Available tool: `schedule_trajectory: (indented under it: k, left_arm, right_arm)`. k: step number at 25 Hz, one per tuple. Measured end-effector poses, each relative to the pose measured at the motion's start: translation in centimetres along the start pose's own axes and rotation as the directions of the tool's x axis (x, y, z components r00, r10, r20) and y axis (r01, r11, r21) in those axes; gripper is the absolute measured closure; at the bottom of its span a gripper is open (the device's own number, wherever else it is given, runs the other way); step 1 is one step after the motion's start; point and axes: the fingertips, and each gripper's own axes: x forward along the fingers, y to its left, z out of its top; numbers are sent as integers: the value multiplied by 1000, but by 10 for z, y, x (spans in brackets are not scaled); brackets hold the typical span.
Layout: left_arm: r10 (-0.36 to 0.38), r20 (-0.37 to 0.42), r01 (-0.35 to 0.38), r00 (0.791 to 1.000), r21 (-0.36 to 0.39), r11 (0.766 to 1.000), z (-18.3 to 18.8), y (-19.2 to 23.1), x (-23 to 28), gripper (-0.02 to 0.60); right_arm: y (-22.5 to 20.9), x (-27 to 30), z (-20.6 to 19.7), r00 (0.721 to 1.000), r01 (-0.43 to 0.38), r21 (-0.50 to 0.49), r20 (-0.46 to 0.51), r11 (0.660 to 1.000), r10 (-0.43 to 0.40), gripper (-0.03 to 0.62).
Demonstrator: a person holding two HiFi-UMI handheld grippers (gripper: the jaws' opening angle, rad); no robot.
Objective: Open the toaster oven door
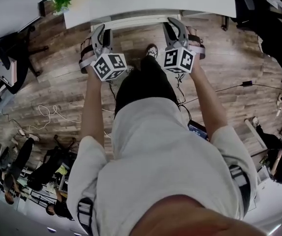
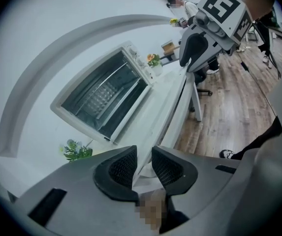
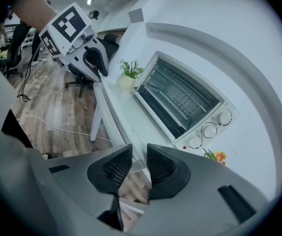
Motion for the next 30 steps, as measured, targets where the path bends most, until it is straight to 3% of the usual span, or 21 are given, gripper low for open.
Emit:
schedule_trajectory:
  k: [16, 30]
  left_arm:
    - [81, 114, -82, 990, 7, 997, -11, -5, 14, 483]
    - [131, 123, -132, 984, 0, 991, -23, -21, 30, 480]
  right_arm:
    - [9, 16, -5, 981, 191, -5, 33, 982, -191, 503]
    - [23, 31, -16, 973, 229, -5, 40, 974, -228, 503]
